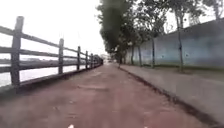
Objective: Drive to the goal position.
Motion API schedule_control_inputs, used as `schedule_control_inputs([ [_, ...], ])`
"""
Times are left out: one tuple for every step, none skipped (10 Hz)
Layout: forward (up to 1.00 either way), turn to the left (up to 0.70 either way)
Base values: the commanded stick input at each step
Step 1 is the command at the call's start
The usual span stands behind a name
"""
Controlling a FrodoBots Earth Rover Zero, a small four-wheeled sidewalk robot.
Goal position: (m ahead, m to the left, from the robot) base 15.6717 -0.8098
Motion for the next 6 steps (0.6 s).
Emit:
schedule_control_inputs([
  [1.0, 0.1],
  [1.0, -0.12],
  [1.0, -0.3],
  [1.0, -0.1],
  [1.0, 0.1],
  [1.0, 0.1],
])
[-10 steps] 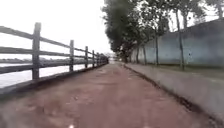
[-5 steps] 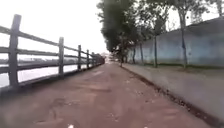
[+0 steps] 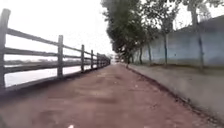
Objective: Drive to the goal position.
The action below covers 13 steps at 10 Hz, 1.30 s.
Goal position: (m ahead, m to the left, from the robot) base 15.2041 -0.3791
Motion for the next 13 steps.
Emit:
schedule_control_inputs([
  [1.0, 0.1],
  [1.0, 0.1],
  [1.0, 0.1],
  [1.0, 0.1],
  [1.0, 0.1],
  [1.0, 0.1],
  [1.0, 0.1],
  [1.0, 0.1],
  [1.0, 0.1],
  [1.0, -0.14],
  [1.0, -0.3],
  [1.0, -0.3],
  [1.0, -0.3],
])
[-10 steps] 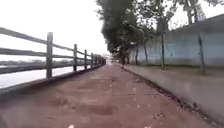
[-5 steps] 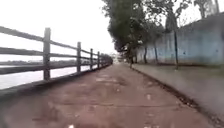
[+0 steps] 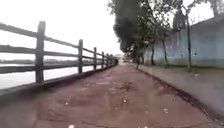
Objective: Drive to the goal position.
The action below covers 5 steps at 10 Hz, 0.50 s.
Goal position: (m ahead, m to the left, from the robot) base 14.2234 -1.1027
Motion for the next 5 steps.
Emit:
schedule_control_inputs([
  [1.0, -0.3],
  [1.0, -0.3],
  [1.0, -0.3],
  [1.0, -0.3],
  [1.0, -0.3],
])
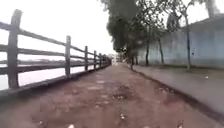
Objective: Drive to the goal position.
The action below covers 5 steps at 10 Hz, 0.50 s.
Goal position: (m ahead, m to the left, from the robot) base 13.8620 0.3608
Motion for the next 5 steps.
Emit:
schedule_control_inputs([
  [1.0, -0.3],
  [1.0, -0.3],
  [1.0, -0.03],
  [1.0, 0.1],
  [1.0, 0.1],
])
